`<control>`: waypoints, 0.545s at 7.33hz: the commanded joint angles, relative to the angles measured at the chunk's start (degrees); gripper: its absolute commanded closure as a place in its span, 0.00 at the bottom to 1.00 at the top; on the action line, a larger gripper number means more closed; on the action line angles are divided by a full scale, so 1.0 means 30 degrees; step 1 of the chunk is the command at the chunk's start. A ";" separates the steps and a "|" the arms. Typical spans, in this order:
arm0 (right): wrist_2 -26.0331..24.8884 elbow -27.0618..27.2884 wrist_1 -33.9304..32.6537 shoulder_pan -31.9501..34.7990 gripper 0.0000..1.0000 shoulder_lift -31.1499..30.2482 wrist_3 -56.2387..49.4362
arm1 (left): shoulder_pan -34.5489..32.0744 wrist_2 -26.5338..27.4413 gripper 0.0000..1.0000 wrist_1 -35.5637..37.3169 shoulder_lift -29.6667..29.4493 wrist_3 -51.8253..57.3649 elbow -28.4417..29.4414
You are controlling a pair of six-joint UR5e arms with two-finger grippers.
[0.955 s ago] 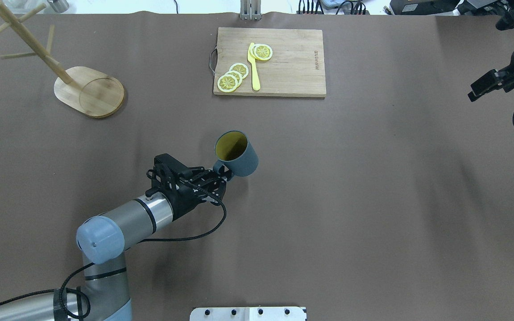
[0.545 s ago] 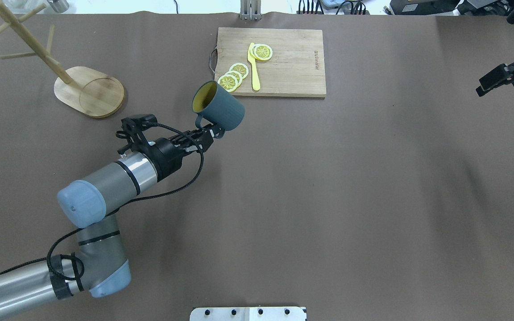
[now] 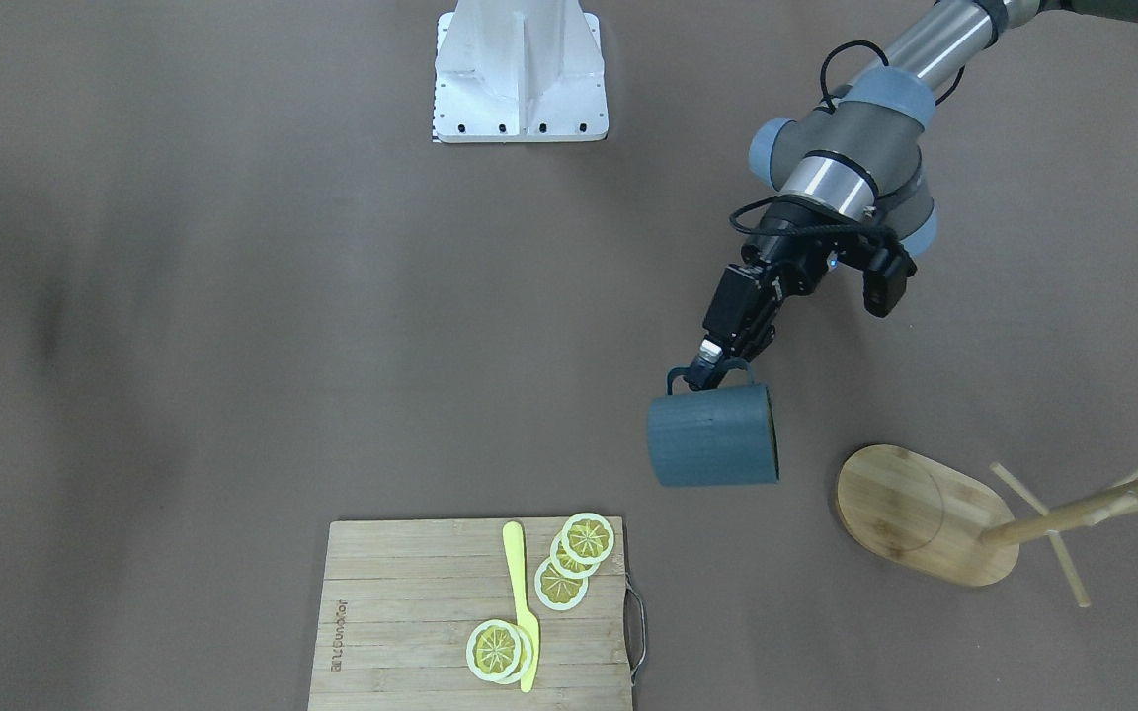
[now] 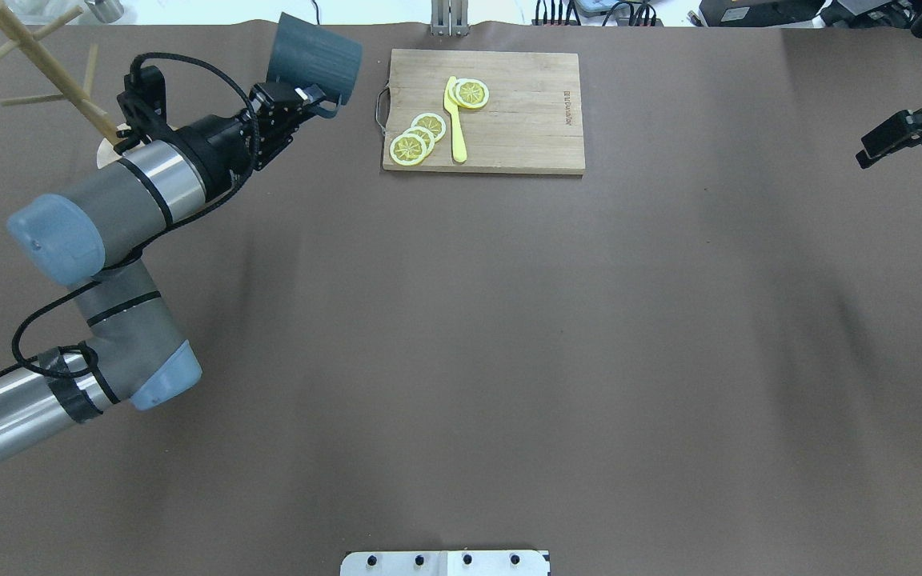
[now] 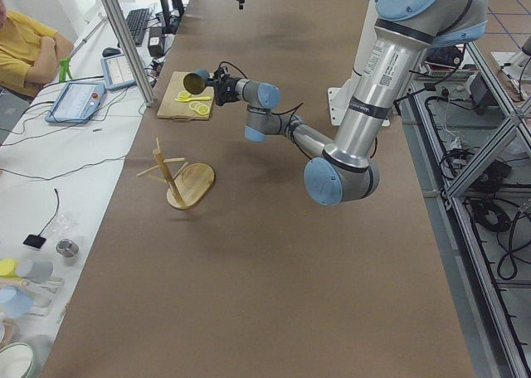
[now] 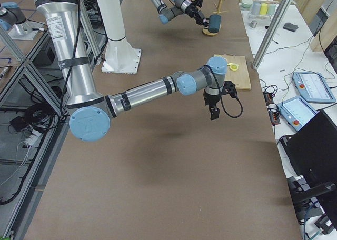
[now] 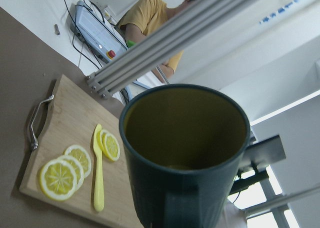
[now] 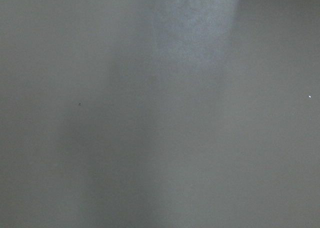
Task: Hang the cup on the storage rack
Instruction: 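Lift the blue mug with the left gripper toward the wooden stand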
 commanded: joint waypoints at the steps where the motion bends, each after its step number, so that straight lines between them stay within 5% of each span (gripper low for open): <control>1: 0.0111 -0.0303 0.0000 0.0001 0.00 0.0032 0.0000 | -0.2234 -0.1810 1.00 -0.1889 -0.0042 -0.2725 0.2234; 4: 0.0904 -0.0511 0.0059 0.0411 0.00 0.0061 0.0029 | -0.6542 -0.8981 1.00 -0.3513 0.0131 -0.5010 0.5029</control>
